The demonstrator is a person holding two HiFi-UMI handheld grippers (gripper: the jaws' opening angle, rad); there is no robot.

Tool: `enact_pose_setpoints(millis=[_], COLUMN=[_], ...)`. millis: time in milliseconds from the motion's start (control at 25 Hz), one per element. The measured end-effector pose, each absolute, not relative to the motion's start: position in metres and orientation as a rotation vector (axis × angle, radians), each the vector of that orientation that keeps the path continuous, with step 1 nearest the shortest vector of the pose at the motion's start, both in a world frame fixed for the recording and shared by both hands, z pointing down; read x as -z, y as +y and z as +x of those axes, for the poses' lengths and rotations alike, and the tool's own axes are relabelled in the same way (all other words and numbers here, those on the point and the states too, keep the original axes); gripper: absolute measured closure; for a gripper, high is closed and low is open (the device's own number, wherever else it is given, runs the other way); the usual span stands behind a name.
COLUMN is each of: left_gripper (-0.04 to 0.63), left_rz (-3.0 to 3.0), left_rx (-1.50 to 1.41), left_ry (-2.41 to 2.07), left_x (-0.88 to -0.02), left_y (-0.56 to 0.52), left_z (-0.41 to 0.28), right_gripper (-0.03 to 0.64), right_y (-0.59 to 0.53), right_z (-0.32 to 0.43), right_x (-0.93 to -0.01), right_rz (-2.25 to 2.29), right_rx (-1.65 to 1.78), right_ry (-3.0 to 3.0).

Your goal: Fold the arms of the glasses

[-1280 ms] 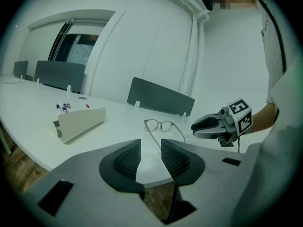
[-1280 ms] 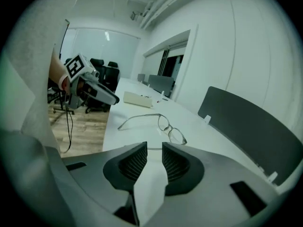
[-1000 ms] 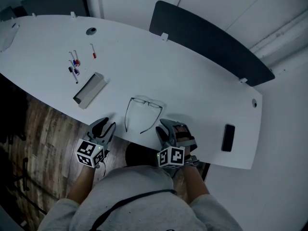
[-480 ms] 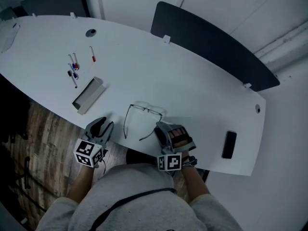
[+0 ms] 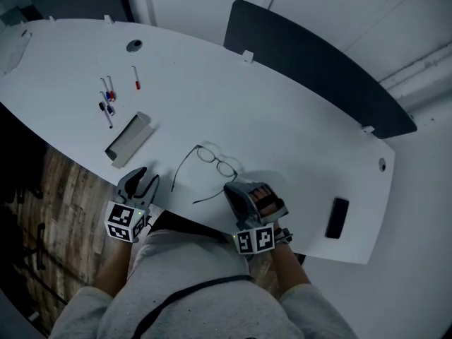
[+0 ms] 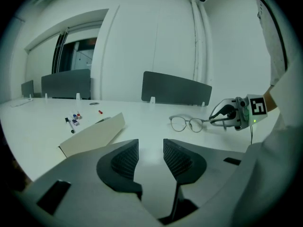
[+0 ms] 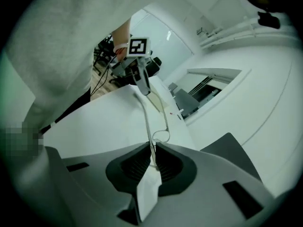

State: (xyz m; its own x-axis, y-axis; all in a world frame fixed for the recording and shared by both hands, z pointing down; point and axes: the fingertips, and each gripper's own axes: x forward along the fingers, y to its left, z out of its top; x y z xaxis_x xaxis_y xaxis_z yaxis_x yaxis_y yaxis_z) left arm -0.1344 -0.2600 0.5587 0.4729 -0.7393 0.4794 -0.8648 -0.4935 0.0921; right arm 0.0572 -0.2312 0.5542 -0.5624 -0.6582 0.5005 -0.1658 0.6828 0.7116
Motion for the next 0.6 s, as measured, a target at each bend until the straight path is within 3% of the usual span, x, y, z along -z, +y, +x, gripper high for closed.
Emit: enact_pose_setpoints(millis=[600], left_gripper=[0.425], left_rz=[2.672], left_rx=[-0.739], left_ry=[-1.028], left_x=[-0.561], left_y=[-0.311], left_z=[-0.081], right_gripper=[0.580], right_y=[-0.242], right_z=[0.050], right_x=[-0.553], right_rz=[0.446], right_rx=[0.242], right_ry=[-2.447])
